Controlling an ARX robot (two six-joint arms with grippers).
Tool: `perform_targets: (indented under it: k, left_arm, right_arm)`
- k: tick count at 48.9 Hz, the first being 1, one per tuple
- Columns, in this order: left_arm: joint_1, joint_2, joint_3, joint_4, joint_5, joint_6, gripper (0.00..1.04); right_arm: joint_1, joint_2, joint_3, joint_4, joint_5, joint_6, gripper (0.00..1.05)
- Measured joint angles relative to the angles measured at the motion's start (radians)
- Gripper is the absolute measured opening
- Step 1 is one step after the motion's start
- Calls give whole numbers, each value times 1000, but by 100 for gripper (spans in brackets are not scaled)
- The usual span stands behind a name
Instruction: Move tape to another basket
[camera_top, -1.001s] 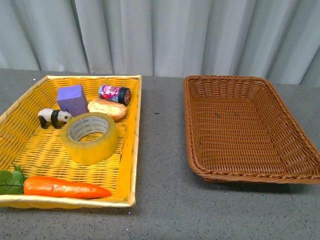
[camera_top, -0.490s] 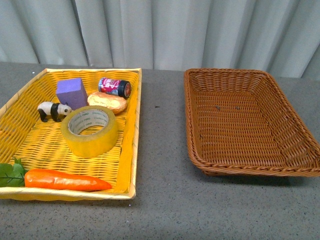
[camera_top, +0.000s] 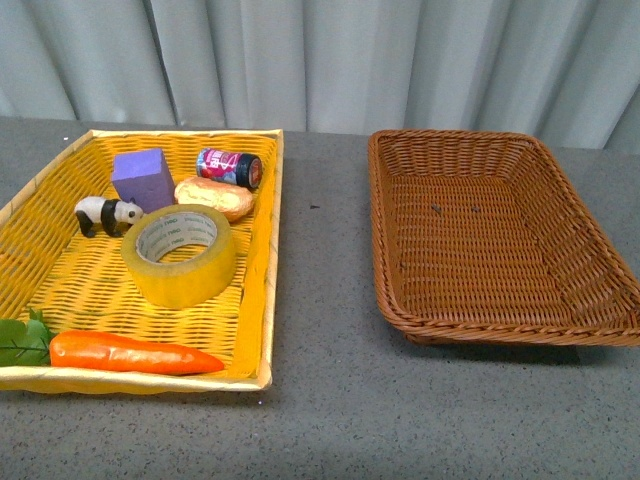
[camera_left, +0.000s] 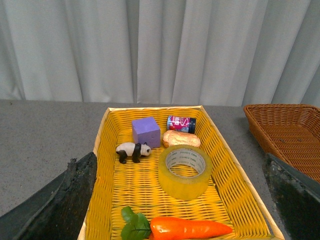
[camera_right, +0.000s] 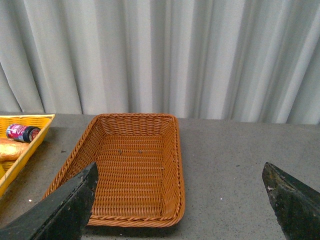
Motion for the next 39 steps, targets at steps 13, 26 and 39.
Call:
perform_targets:
  k: [13, 26, 39]
  left_arm:
    - [0, 0, 0, 0, 0, 0, 98]
    - [0, 0, 0, 0, 0, 0, 98]
    - [0, 0, 0, 0, 0, 0, 98]
  right_arm:
    - [0, 0, 0, 0, 0, 0, 96]
    - [0, 0, 0, 0, 0, 0, 96]
    - [0, 0, 0, 0, 0, 0, 96]
